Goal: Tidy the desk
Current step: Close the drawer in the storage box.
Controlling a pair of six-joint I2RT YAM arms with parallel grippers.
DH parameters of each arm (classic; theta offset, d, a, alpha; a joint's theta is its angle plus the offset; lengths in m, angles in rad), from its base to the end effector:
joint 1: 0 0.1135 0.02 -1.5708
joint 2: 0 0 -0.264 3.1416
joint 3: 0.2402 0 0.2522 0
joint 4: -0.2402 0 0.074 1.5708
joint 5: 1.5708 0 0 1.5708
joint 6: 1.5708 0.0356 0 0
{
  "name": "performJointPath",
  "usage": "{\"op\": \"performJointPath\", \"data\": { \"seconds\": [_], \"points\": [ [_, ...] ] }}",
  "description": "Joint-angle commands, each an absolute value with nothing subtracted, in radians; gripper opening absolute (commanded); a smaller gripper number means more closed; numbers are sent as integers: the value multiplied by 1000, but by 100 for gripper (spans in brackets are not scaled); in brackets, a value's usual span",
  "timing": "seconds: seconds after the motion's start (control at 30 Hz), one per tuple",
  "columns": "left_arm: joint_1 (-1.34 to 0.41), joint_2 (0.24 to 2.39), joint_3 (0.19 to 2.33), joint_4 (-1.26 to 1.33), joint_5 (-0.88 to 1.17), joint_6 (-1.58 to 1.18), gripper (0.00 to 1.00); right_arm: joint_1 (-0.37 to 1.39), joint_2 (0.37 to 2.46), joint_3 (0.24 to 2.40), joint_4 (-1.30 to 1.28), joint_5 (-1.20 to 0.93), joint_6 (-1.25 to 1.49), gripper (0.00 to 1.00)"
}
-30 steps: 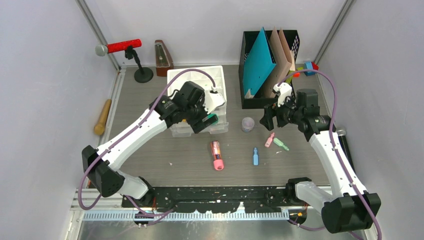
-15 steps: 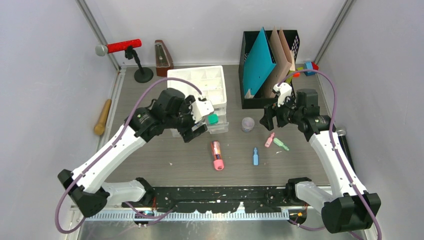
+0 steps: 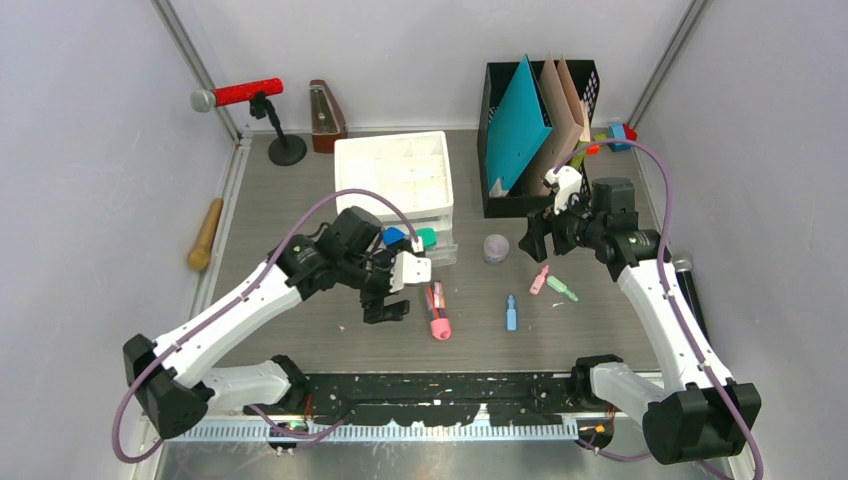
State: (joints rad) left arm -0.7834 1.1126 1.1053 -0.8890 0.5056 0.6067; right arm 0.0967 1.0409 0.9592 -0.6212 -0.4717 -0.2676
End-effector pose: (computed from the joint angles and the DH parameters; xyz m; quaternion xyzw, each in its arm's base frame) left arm 0.1397 -0.1634 0.3264 0.6487 0.6487 -0.2634 0.2983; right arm 0.2137 0.0370 0.3128 -0.2564 0.8498 0.1763 0.4254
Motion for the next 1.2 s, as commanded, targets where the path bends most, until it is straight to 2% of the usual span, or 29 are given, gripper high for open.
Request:
{"op": "performJointPath", "data": {
  "seconds": [0.0, 0.23, 0.6, 0.9, 1.17],
  "points": [
    [-785, 1177, 1084, -800, 484, 653, 85, 94, 1035, 962, -610, -488, -283, 83],
    [-785, 1269, 1051, -584, 225, 608, 85, 94, 1037, 960, -612, -486, -287, 83],
    [-784, 1296, 1016, -336, -25, 592, 85, 94, 1042, 959, -617, -492, -291, 83],
    [-784, 1368, 1000, -276, -66, 617, 86, 94, 1043, 960, -625, -500, -294, 83],
    [-807, 1303, 909, -275, -5, 635, 84, 94, 1058, 963, -632, -504, -302, 83]
  ]
}}
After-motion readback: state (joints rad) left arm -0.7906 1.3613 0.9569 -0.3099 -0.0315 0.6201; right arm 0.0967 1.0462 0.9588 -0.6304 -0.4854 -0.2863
